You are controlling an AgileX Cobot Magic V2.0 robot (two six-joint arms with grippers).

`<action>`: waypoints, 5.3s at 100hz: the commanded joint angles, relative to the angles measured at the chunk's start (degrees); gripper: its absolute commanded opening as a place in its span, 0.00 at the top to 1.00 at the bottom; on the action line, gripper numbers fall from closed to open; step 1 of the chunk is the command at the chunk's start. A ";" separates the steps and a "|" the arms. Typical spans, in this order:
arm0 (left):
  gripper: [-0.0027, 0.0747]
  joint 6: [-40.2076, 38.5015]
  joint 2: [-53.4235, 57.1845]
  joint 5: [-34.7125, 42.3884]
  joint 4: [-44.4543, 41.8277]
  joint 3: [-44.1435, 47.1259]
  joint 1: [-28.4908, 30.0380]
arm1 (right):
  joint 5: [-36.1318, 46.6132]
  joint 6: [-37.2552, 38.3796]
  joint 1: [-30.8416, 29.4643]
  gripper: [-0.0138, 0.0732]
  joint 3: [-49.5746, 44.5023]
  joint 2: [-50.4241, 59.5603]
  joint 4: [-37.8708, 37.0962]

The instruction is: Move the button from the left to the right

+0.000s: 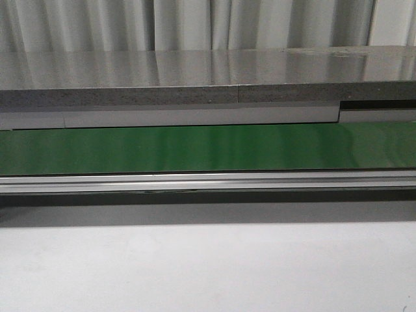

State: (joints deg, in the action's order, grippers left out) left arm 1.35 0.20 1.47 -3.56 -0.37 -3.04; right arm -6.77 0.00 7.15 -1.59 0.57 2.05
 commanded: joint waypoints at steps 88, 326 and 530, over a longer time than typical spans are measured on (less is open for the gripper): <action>0.99 -0.58 -16.43 -41.71 3.88 -35.31 0.03 | 4.74 0.00 -0.17 0.92 1.09 0.92 -0.64; 0.21 1.56 -85.05 -53.57 -4.35 -74.48 23.62 | 4.74 0.00 -0.17 0.92 1.09 0.92 -0.64; 0.22 6.52 -114.26 -45.37 5.13 -77.07 25.21 | 4.74 0.00 -0.17 0.92 1.09 0.92 -0.64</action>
State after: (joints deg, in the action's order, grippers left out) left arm 8.04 -116.16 -45.32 0.88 -76.22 22.09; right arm -6.77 0.00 7.15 -1.59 0.57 2.05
